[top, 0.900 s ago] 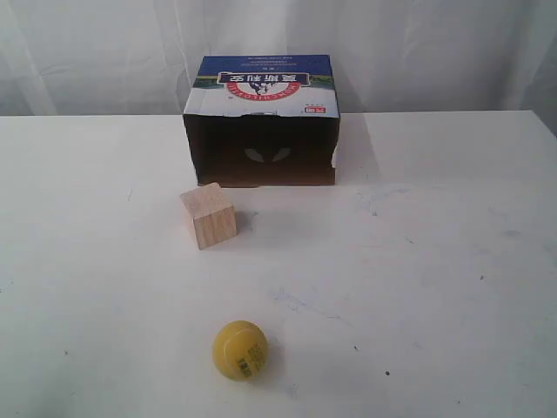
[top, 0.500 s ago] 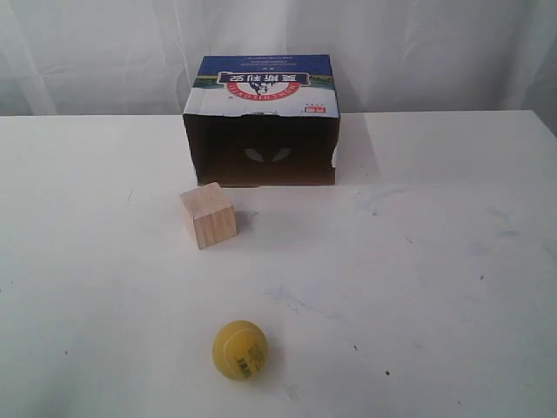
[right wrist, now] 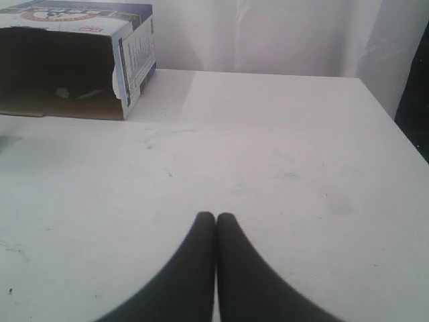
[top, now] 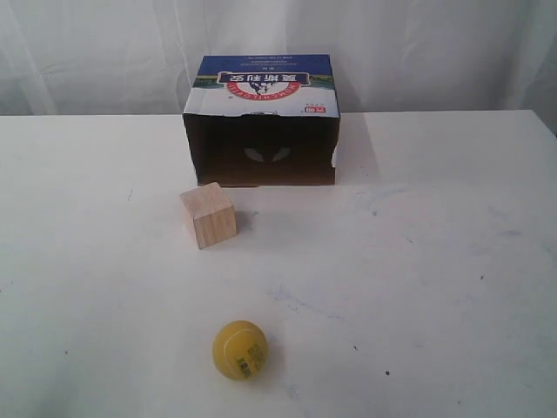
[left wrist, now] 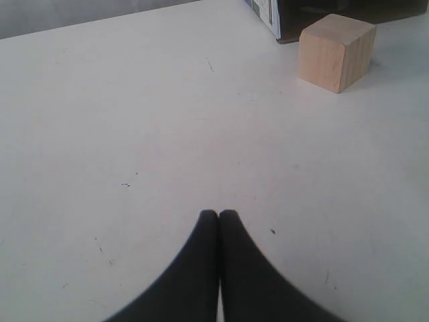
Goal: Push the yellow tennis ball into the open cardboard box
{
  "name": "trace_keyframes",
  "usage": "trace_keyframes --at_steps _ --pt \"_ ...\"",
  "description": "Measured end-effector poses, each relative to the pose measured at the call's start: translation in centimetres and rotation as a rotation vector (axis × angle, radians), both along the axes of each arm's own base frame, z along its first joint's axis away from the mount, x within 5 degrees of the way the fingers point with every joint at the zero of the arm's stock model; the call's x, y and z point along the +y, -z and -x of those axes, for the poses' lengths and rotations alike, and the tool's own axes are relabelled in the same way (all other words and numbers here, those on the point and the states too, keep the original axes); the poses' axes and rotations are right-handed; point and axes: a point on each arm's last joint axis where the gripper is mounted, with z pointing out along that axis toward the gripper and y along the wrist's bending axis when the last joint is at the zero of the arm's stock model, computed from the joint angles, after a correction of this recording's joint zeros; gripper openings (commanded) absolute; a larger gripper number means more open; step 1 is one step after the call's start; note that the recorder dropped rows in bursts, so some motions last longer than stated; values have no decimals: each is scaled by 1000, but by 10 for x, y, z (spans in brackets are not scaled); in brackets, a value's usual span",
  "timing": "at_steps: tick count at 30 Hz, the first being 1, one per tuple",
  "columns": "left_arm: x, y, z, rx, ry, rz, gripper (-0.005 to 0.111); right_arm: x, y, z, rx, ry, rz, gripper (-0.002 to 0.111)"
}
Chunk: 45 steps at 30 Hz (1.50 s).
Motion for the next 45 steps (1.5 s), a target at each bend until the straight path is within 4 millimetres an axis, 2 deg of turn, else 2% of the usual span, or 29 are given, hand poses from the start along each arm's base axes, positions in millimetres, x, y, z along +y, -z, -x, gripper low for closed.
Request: trace_keyframes --at_steps 4,9,14,21,28,36,45 --pt "0 0 0 0 0 0 0 0 -12 -2 -127 0 -12 0" --pt "0 0 0 0 0 0 0 -1 -75 9 -517 0 -48 0" --pt "0 0 0 0 0 0 0 -2 -116 24 -638 -1 -73 0" --pt "0 0 0 0 0 0 0 -5 -156 50 -544 -4 -114 0" --pt "0 0 0 0 0 0 0 -5 -174 69 -422 -21 -176 0" --pt "0 0 0 0 0 0 0 6 -182 59 -185 -95 -270 0" --pt "0 0 0 0 0 0 0 12 -180 59 17 -157 -181 0"
